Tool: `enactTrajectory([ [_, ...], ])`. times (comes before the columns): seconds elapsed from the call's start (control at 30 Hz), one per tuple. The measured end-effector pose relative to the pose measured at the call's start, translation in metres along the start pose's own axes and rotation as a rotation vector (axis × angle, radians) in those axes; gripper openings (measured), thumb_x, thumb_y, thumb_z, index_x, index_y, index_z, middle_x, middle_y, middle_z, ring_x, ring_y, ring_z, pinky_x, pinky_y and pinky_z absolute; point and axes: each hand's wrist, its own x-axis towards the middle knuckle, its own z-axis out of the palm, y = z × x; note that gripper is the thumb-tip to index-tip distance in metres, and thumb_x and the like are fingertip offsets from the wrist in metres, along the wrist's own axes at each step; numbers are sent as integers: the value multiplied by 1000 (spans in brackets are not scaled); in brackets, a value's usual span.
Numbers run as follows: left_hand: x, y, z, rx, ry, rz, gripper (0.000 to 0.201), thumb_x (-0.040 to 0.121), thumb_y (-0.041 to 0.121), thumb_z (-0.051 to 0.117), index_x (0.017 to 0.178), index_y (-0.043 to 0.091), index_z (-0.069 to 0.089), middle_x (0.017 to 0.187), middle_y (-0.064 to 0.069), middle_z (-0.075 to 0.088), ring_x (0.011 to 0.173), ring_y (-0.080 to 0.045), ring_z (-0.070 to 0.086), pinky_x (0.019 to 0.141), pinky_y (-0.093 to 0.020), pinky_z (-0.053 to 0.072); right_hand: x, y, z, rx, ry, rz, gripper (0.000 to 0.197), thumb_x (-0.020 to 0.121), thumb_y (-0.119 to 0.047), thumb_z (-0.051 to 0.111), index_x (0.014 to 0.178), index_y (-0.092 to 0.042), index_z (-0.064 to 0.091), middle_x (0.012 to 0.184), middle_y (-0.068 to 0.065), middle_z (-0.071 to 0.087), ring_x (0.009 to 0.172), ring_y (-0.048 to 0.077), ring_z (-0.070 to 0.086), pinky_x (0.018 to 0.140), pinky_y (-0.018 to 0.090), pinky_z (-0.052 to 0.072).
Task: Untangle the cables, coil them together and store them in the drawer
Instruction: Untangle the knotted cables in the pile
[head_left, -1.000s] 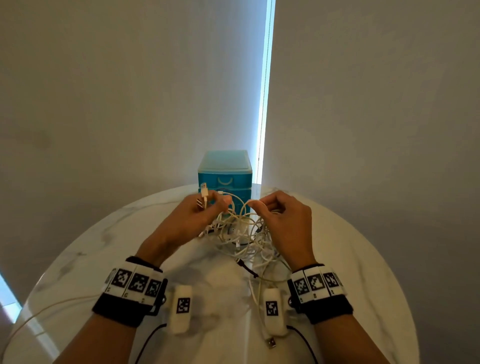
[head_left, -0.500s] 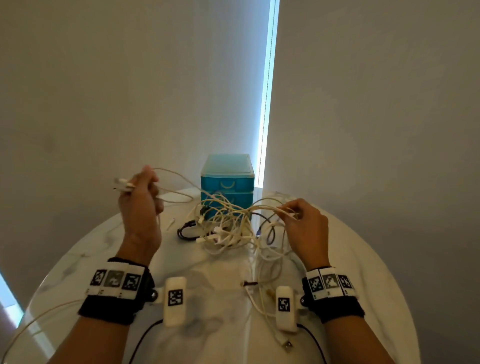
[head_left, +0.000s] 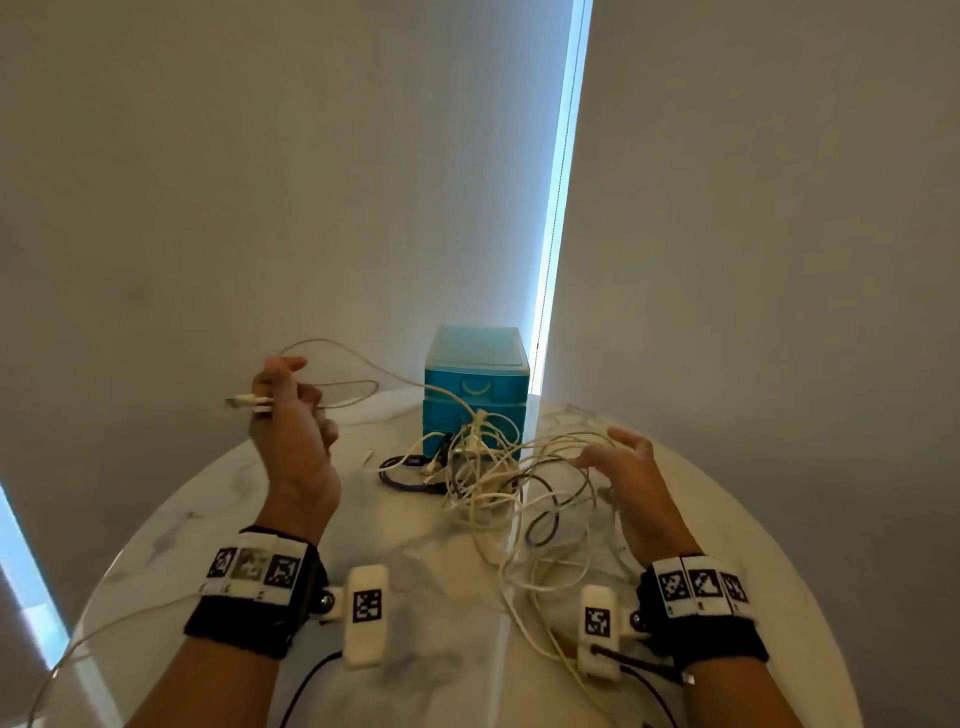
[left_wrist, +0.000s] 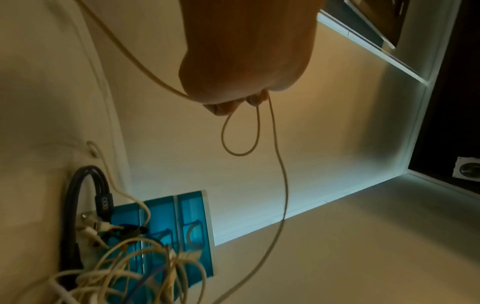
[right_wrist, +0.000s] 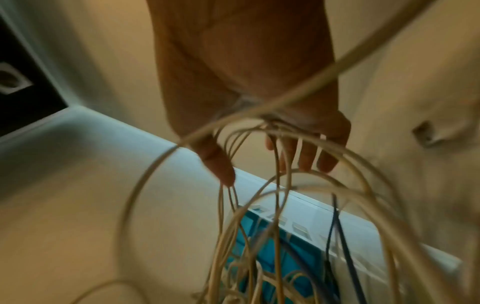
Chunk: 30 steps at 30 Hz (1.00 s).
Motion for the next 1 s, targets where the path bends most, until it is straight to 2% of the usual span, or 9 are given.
enactTrajectory([
  [0.1, -12, -3, 12, 32, -171, -47, 30, 112, 46, 49, 110, 24, 68, 65, 9, 33, 55, -7, 25, 45, -21, 23, -22, -20, 12, -261, -42, -412, 68, 82, -5, 79, 139, -38, 59, 146, -10, 53, 134, 14, 51, 106, 35, 44],
  [0.2, -24, -2, 20, 42, -291, -82, 32, 112, 45, 48, 118, 21, 69, 66, 7, 29, 55, -7, 21, 48, -23, 19, -48, -31, 31, -293, -38, -763, 43, 89, -6, 79, 121, -34, 72, 133, -16, 65, 127, 5, 57, 106, 23, 45],
  [0.3, -28, 2, 25, 32, -342, -97, 33, 112, 46, 47, 119, 23, 70, 67, 5, 28, 55, -8, 21, 48, -22, 20, -59, -29, 55, -436, -235, -595, 23, 94, -46, 79, 114, -37, 71, 89, -8, 76, 84, 6, 72, 79, 23, 58],
  [0.4, -24, 8, 23, -27, -334, -122, 31, 112, 45, 47, 117, 26, 70, 67, 5, 27, 57, -8, 19, 50, -24, 17, -50, -13, 56, -705, -376, -477, 40, 90, -75, 67, 102, -38, 77, 77, -8, 75, 70, 4, 69, 79, 37, 62],
  [0.6, -20, 11, 20, -110, -284, -199, 28, 111, 47, 49, 115, 28, 69, 66, 6, 27, 66, -15, 9, 56, -29, 12, -47, -8, 47, -678, -534, -461, 28, 94, -55, 75, 119, -44, 71, 87, -14, 75, 79, -4, 70, 71, 19, 53],
  [0.7, -21, 8, 21, -130, -306, -225, 27, 111, 48, 49, 116, 29, 68, 67, 7, 31, 61, -12, 12, 54, -28, 14, -41, -6, 53, -625, -475, -498, 32, 94, -53, 77, 125, -48, 70, 86, -4, 78, 81, 5, 75, 82, 25, 60],
  [0.8, -21, 8, 21, -134, -336, -231, 26, 111, 47, 49, 117, 30, 68, 71, 8, 45, 53, -8, 19, 52, -25, 18, -38, -5, 50, -552, -478, -494, 19, 98, -45, 75, 116, -41, 79, 79, -3, 78, 68, 3, 71, 70, 20, 55],
  [0.9, -24, 9, 23, -65, -385, -225, 19, 112, 36, 50, 116, 25, 66, 101, 5, 76, 48, -7, 22, 48, -21, 22, -42, -10, 50, -398, -369, -523, 17, 102, -44, 70, 111, -33, 79, 81, -3, 78, 59, 9, 68, 63, 27, 60],
  [1.0, -32, 7, 29, 59, -500, -240, 9, 110, 30, 54, 108, 23, 59, 133, -8, 74, 53, -14, 14, 48, -25, 18, -39, -23, 44, -54, -65, -587, 15, 107, -35, 65, 111, -22, 73, 91, 0, 79, 66, 19, 72, 64, 33, 62],
])
